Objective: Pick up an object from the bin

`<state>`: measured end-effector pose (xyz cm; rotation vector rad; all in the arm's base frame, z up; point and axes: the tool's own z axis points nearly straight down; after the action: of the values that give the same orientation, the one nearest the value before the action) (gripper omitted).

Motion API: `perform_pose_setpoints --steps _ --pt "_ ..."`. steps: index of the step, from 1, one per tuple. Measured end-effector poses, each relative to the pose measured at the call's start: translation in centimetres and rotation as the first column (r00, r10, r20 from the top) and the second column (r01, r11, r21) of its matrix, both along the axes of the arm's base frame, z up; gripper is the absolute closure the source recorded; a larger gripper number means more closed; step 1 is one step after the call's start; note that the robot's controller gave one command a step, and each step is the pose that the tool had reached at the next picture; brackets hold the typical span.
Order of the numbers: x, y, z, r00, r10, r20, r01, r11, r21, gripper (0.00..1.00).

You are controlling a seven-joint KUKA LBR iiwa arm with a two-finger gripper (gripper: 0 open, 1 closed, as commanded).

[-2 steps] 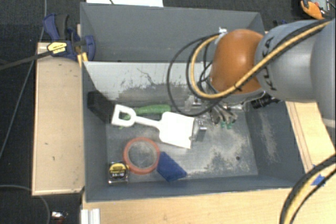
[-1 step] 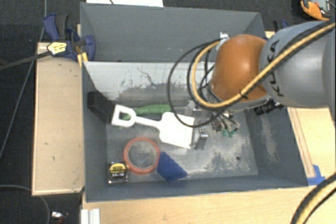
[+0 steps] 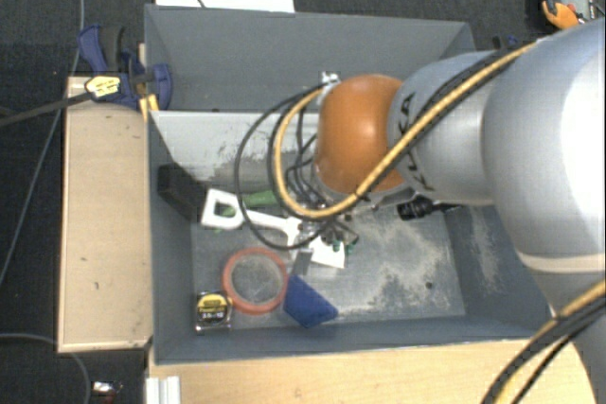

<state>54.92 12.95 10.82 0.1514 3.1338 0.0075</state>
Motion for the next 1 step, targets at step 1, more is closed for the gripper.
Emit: perform_pose_setpoints --steps 1 --pt "2.03 -0.74 -3.57 0.999 0.048 0.019 -0.048 0.999 -0.005 0.0"
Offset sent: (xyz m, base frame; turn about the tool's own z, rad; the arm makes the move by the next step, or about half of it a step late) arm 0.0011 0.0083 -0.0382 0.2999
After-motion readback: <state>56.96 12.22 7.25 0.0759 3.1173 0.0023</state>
